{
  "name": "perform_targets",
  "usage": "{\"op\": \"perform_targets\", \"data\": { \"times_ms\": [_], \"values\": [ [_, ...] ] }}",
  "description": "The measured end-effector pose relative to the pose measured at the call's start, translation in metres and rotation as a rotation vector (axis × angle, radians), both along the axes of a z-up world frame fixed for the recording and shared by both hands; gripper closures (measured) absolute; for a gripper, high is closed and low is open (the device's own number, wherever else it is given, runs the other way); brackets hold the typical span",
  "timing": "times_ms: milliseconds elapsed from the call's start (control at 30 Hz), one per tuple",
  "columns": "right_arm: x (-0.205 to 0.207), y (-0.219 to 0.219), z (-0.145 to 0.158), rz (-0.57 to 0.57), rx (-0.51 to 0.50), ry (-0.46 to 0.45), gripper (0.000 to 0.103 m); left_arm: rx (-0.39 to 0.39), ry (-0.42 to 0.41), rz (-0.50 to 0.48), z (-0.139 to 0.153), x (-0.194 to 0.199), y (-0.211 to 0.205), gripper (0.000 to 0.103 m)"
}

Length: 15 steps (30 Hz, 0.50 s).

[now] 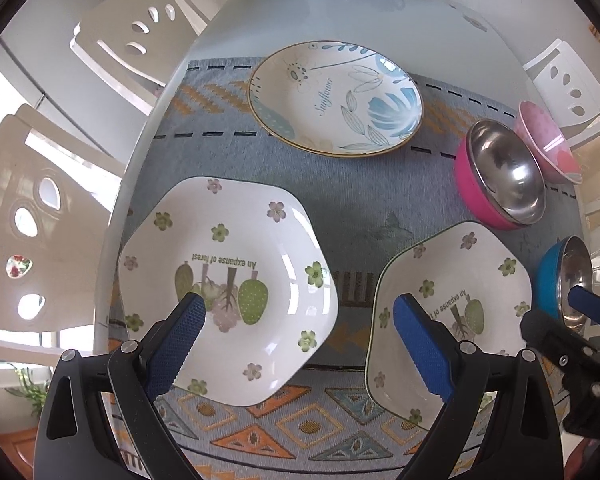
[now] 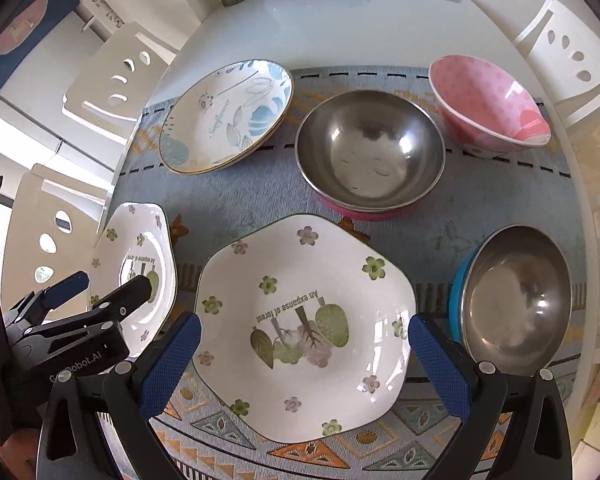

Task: Organize plates and bowls
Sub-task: 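Move the right gripper toward the blue-leaf Sunflower plate, then grasp the rim of the blue-leaf Sunflower plate with the right gripper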

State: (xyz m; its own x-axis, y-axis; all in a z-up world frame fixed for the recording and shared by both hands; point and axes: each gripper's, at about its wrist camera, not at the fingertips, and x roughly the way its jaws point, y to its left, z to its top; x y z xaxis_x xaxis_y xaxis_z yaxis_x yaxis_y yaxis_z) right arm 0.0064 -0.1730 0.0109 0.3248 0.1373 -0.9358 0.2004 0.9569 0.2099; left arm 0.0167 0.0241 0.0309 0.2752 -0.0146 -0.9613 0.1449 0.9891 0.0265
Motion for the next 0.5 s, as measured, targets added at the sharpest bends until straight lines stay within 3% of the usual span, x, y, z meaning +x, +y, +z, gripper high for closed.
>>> {"op": "perform_targets", "data": {
  "times_ms": [300, 500],
  "values": [
    [0.002, -0.001, 0.010, -0.018, 0.028, -0.038, 0.000, 0.008, -0.015, -0.011, 0.005, 0.008, 0.012, 0.009],
    [0.014, 0.001, 0.016, -0.024, 0.055, -0.021, 0.000, 0.012, -0.034, -0.011, 0.014, 0.034, 0.030, 0.009]
  ]
}}
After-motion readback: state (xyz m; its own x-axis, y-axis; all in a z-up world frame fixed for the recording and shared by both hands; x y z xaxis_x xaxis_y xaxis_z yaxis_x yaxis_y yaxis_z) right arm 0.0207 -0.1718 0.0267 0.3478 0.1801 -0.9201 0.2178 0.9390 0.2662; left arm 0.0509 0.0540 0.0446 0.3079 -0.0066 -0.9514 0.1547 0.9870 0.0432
